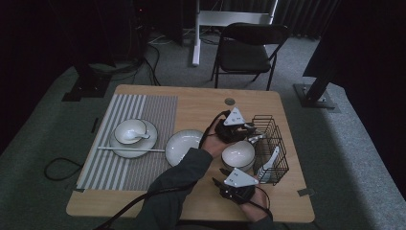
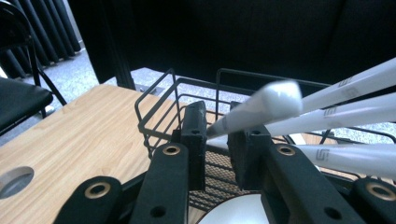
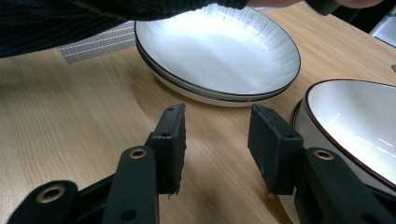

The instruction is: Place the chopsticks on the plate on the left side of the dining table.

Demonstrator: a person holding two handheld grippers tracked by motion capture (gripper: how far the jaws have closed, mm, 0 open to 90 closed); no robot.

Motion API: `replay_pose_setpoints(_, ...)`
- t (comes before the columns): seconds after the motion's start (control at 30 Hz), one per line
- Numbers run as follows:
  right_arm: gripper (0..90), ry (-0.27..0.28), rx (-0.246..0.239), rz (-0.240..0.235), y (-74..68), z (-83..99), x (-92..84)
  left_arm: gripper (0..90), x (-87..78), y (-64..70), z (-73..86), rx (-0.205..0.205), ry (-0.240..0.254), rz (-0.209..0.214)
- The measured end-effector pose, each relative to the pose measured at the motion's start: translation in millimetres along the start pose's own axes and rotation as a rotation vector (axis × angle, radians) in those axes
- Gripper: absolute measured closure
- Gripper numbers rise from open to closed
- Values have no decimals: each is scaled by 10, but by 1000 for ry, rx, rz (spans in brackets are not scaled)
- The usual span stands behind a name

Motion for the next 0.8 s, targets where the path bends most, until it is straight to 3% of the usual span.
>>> replay_pose_setpoints(0.33, 560, 1, -1, -1, -4, 1, 8, 839, -125, -41, -54, 19, 27, -57)
replay_pose_setpoints(0.8, 559, 3, -2, 3, -2, -11, 9, 842, -654, -71, -141, 10, 93, -50)
Point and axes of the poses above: each handheld gripper's, and its own axes: x roughly forward along the jaws, z roughly out of its underside, y roughly to its right, the point moved 6 cm from there along x, roughly forward along the jaws, and after that the axes turned 5 degrees about z, right-handed, at the moved point
